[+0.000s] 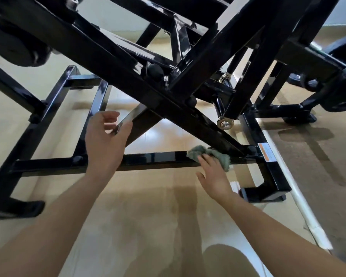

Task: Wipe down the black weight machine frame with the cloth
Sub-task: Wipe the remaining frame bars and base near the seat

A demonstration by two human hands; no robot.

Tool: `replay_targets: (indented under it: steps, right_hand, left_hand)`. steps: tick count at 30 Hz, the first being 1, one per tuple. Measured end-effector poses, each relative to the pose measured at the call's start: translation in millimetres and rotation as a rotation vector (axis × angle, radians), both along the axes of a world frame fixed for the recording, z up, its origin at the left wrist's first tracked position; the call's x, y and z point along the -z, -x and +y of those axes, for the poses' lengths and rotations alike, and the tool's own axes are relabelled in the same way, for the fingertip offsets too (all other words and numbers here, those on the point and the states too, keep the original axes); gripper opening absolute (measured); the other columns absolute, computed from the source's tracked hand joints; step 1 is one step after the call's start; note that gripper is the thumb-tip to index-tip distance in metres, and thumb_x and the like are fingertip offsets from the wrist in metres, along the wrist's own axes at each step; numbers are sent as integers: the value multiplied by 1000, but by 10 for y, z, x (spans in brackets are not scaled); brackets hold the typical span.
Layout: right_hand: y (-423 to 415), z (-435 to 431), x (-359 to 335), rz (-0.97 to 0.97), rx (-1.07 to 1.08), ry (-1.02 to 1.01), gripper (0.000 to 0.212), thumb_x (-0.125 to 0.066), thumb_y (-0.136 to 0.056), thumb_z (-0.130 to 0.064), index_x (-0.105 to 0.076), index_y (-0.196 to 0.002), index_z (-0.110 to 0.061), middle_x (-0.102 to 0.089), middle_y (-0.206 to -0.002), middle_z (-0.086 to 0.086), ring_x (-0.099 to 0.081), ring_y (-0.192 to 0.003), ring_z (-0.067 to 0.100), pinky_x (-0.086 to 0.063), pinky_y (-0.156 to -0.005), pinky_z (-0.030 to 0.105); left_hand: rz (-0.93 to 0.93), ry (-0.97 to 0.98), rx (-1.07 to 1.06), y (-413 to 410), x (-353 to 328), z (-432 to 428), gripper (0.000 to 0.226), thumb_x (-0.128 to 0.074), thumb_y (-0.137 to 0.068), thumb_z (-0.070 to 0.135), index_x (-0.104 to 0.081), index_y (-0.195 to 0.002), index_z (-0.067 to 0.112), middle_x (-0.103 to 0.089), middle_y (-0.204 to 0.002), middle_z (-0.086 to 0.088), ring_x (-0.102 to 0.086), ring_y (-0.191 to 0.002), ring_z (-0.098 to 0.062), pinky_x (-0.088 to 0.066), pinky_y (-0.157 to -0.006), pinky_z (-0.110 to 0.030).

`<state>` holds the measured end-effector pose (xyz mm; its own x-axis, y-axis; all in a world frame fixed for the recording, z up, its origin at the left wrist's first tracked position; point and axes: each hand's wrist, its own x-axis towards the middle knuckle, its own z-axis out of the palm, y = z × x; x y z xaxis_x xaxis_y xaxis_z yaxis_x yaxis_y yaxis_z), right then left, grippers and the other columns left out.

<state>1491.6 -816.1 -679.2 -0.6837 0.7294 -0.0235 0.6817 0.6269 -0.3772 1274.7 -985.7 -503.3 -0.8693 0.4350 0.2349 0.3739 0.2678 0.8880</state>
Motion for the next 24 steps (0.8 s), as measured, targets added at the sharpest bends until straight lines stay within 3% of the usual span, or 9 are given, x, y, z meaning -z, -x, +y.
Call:
replay_targets:
  steps: [2, 3, 7, 9, 15, 18, 21, 24]
  right_hand:
    - [84, -68, 36, -154, -27, 14, 63, -47, -103, -38, -21, -160, -27, -16, -167, -5, -12, -153, 21, -16, -120, 48]
    - [144, -121, 45, -168, -39, 2, 65, -47, -101, -40, -20, -160, -29, -15, -167, -6, -11, -153, 21, -15, -120, 50]
    - [470, -376, 8, -133, -152, -82, 70, -52, -96, -38, -23, -159, -29, -28, -164, -6, -22, -149, 25, -19, -117, 48]
    - [679, -523, -30, -152, -225, -92, 73, -53, -97, -38, -18, -160, -30, -27, -164, -8, -22, -150, 30, -19, -118, 51]
    - [1207, -846, -80, -191, -446, -55, 80, -57, -93, -37, -12, -160, -31, -15, -168, -5, -11, -153, 38, -14, -118, 63]
    - [1152, -739, -41, -213, -386, -79, 82, -57, -93, -38, -8, -158, -34, -12, -168, -1, -8, -153, 35, -13, -118, 64]
    - [947, -493, 38, -218, -184, -93, 78, -50, -95, -46, -6, -159, -37, -15, -167, 1, -8, -152, 36, -12, -119, 61]
    - [771, -282, 107, -173, 20, -137, 73, -46, -94, -51, -18, -158, -33, -30, -160, 6, -19, -148, 38, -17, -118, 58]
  left_hand:
    - [102, 142, 69, 180, 83, -58, 37, -69, -95, 38, -60, -129, 26, -55, -124, 7, -57, -110, -11, -45, -82, -14]
    - [117, 201, 111, 267, 135, -87, 40, -67, -96, 39, -59, -133, 27, -54, -125, 7, -55, -111, -10, -42, -82, -11]
    - [-11, 253, 258, 454, 312, -156, 37, -64, -99, 32, -62, -135, 30, -59, -121, 5, -63, -107, -14, -61, -81, -30]
    - [37, 255, 254, 489, 369, -160, 35, -64, -99, 30, -64, -133, 31, -61, -119, 4, -63, -108, -12, -61, -87, -41]
    - [52, 171, 169, 528, 446, -108, 26, -66, -97, 32, -70, -123, 32, -67, -111, 5, -66, -102, -9, -61, -85, -46]
    - [70, 177, 156, 539, 484, -103, 26, -66, -97, 36, -70, -123, 33, -67, -110, 6, -66, -102, -10, -62, -83, -47]
    - [47, 182, 156, 546, 518, -97, 26, -66, -97, 36, -68, -123, 35, -66, -112, 6, -66, -104, -12, -63, -79, -46]
    - [75, 186, 156, 541, 522, -85, 26, -65, -98, 36, -67, -124, 34, -65, -114, 6, -66, -106, -14, -63, -78, -47]
